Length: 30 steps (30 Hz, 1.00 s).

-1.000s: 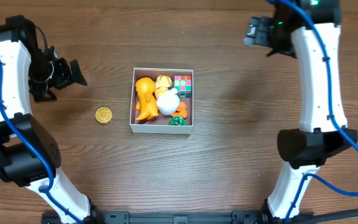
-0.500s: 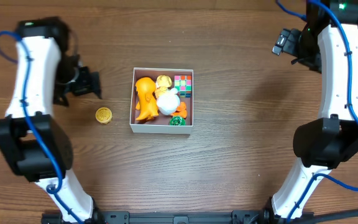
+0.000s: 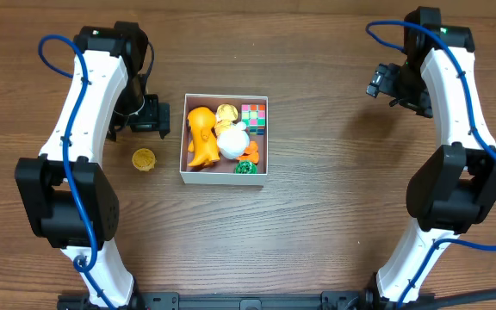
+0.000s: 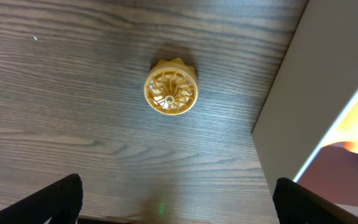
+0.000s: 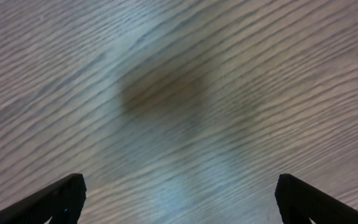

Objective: Pack container
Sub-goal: 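Move the left gripper down over the gold coin and grasp it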

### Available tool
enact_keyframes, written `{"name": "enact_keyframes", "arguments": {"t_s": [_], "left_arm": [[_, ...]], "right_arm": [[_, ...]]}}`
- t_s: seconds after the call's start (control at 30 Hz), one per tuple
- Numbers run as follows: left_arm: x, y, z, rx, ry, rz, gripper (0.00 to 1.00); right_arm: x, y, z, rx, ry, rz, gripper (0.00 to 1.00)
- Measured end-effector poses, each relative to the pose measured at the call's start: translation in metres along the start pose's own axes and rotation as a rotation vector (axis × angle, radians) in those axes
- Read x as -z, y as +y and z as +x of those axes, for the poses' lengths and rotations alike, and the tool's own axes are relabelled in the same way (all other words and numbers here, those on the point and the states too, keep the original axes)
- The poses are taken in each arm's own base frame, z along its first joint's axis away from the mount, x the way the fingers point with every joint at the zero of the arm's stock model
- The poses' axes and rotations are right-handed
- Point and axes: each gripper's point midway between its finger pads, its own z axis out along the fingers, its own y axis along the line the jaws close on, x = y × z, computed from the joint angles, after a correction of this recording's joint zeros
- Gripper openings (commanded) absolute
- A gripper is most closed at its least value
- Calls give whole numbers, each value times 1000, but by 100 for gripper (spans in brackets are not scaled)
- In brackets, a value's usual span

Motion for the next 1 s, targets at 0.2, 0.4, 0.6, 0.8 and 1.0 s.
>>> {"name": "enact_keyframes", "arguments": {"t_s": [0.2, 0.4, 0.6, 0.8, 1.0], "left_arm": [[-26, 1, 11, -2, 58, -12, 99], [-51, 1, 23, -4, 112, -17, 100], [-55, 0, 10, 5, 59, 1, 100], [-63, 13, -3, 55, 20, 22, 100], [-72, 29, 3, 73, 55, 35, 100]], "right_arm": [[-2, 2, -12, -10, -50, -4, 100], [-1, 3, -23, -22, -94, -14, 100], [-1, 5, -30, -27, -121, -21, 100], [0, 5, -33, -29, -132, -24, 100], [0, 6, -32, -29, -131, -25, 100]]}}
